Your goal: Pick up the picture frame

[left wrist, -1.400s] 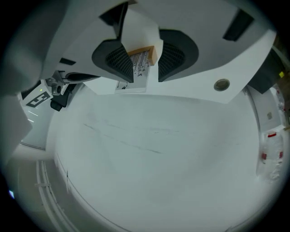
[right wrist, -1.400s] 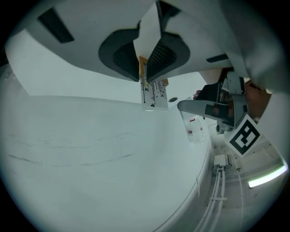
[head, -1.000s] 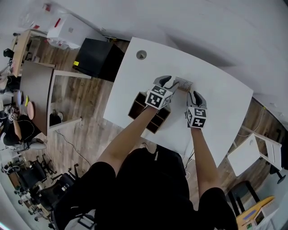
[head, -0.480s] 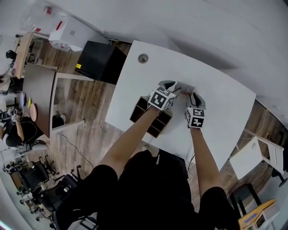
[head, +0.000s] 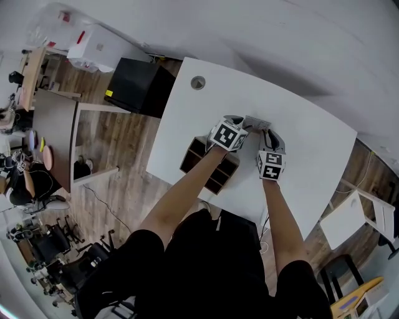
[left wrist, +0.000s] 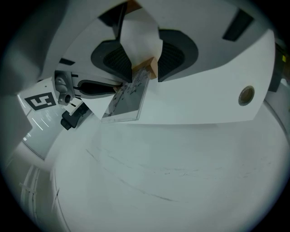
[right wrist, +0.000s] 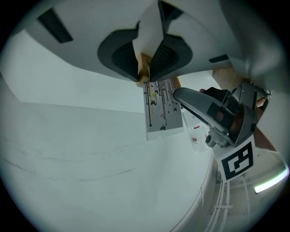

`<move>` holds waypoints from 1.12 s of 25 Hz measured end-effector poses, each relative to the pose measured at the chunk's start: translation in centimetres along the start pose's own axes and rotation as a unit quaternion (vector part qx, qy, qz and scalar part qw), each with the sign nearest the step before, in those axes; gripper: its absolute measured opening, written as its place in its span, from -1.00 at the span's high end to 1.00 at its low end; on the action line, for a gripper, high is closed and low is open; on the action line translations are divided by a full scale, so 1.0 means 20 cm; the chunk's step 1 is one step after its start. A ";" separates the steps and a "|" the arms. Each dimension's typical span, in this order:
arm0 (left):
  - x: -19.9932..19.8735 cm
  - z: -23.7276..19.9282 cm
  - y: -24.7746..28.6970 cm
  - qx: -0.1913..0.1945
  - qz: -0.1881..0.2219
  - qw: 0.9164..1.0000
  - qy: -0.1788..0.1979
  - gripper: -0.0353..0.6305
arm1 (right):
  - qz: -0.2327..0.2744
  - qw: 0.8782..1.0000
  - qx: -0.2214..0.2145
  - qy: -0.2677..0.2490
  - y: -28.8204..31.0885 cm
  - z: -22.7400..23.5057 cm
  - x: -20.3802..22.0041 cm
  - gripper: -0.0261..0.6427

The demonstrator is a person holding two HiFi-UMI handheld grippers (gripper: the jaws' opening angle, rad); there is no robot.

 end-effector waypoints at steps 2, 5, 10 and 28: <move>0.01 0.00 0.01 0.001 -0.009 1.000 -0.005 0.35 | 0.004 1.000 0.004 0.000 -0.01 0.00 0.00 0.65; -0.01 0.01 0.02 0.004 -0.022 1.000 -0.001 0.35 | 0.008 1.000 0.008 0.002 -0.01 0.00 0.00 0.66; 0.01 -0.01 0.04 -0.006 -0.041 0.999 -0.006 0.39 | 0.010 1.000 0.011 0.010 0.00 0.02 0.00 0.69; -0.02 0.02 0.03 -0.024 0.011 1.000 -0.005 0.47 | 0.030 0.999 0.026 0.033 -0.03 0.04 -0.07 0.71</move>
Point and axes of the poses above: the fingertips, and each gripper's own axes: y forward along the fingers, z to its right, x out of its underside, the point moved 6 cm from there along -y, backward along the fingers, and after that the axes turned 15 degrees about z, right-handed, at the moved point
